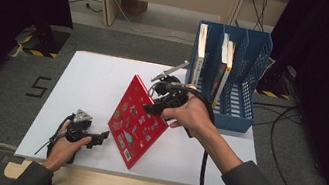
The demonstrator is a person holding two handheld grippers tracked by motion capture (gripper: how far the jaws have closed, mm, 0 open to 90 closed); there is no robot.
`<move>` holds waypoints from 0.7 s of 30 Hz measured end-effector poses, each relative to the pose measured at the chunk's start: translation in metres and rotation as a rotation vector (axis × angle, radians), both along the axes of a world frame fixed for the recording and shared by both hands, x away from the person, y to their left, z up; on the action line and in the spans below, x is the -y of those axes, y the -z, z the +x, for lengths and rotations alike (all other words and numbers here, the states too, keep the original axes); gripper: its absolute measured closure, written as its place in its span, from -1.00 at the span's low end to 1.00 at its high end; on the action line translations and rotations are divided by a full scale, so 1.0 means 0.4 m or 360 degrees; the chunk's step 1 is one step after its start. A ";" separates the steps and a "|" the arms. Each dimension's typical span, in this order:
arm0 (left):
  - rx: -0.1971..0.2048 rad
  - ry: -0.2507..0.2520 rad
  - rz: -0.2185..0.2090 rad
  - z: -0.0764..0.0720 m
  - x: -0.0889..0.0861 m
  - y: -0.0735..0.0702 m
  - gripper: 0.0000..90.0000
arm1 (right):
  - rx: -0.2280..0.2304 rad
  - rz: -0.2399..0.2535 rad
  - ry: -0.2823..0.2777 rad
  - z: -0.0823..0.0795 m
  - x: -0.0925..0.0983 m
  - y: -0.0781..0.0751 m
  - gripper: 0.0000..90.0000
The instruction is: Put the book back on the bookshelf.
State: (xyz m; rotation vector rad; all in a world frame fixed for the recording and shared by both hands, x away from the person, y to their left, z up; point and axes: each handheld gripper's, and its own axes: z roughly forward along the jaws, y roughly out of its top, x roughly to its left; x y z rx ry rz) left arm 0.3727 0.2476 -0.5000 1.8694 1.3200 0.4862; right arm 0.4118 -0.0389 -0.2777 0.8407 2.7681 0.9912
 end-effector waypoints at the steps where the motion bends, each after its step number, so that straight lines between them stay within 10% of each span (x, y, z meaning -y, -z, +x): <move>1: -0.0003 0.0006 0.0006 0.000 0.001 0.000 -0.68 | -0.0007 -0.0007 0.0000 -0.001 0.004 -0.002 0.57; 11: -0.0018 0.0026 0.0015 0.004 0.004 0.005 -0.67 | 0.0036 -0.0017 0.0085 -0.009 0.077 -0.032 0.62; 21: 0.0035 0.0209 -0.0039 -0.020 0.042 -0.003 -0.68 | 0.0011 0.0011 0.0068 0.008 0.004 -0.018 0.57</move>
